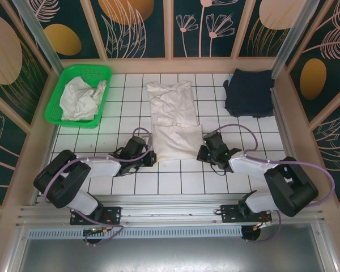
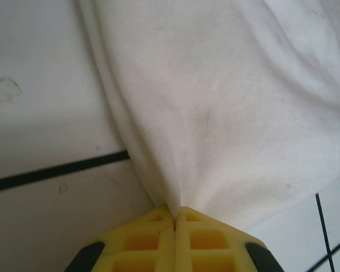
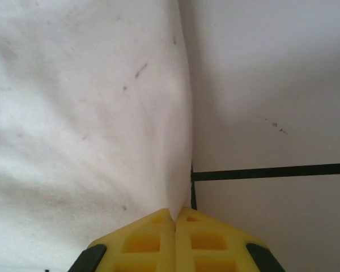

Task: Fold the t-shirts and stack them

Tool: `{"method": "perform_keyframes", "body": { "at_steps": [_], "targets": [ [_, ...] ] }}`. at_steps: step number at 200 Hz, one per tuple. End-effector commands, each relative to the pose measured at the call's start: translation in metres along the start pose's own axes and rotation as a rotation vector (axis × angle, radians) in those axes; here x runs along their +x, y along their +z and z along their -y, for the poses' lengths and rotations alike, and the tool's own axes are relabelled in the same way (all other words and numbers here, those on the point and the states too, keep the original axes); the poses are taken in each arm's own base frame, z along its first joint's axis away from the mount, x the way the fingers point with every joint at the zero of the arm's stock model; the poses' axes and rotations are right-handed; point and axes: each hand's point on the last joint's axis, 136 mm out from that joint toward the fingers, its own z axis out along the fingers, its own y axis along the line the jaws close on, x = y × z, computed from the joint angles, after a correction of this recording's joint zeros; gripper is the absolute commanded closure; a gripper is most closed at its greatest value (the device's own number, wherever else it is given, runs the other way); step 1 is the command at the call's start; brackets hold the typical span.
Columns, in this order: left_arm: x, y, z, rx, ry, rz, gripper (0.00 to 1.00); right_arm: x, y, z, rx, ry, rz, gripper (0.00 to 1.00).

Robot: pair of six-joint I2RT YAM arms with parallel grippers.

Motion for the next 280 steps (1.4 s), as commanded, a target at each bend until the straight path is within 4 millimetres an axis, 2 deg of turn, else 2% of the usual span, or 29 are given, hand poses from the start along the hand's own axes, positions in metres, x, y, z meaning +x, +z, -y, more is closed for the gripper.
{"method": "perform_keyframes", "body": {
  "at_steps": [1,47,78,107,129,160,183,203,239,247,280],
  "targets": [
    [0.0,-0.014,0.012,0.049,-0.002,0.016,1.0,-0.003,-0.016,-0.014,-0.048,-0.026,0.017,1.0],
    [-0.03,-0.062,0.035,0.108,-0.012,0.158,1.0,-0.032,-0.059,-0.062,-0.167,-0.093,0.105,1.0],
    [-0.06,-0.095,0.044,0.08,-0.013,0.282,1.0,-0.069,-0.091,-0.098,-0.229,-0.137,0.183,1.0],
    [-0.091,-0.112,0.036,-0.043,-0.025,0.387,1.0,-0.107,-0.111,-0.123,-0.246,-0.152,0.258,1.0],
    [-0.119,-0.118,0.032,-0.103,-0.041,0.448,1.0,-0.128,-0.1,-0.133,-0.248,-0.147,0.255,1.0],
    [-0.152,-0.111,0.02,-0.136,-0.086,0.47,1.0,-0.135,-0.073,-0.143,-0.288,-0.128,0.183,1.0],
    [-0.165,-0.106,0.008,-0.188,-0.099,0.48,1.0,-0.14,-0.058,-0.135,-0.295,-0.089,0.163,1.0],
    [-0.173,-0.106,0.001,-0.221,-0.109,0.495,1.0,-0.133,-0.046,-0.133,-0.312,-0.073,0.13,1.0],
    [-0.177,-0.106,-0.003,-0.245,-0.106,0.503,1.0,-0.125,-0.039,-0.147,-0.4,-0.092,0.095,1.0],
    [-0.18,-0.107,-0.006,-0.266,-0.105,0.513,1.0,-0.137,-0.035,-0.138,-0.384,-0.07,0.106,1.0],
    [-0.203,-0.098,-0.009,-0.303,-0.087,0.51,1.0,-0.157,-0.018,-0.133,-0.367,-0.046,0.096,1.0]
  ]
}}
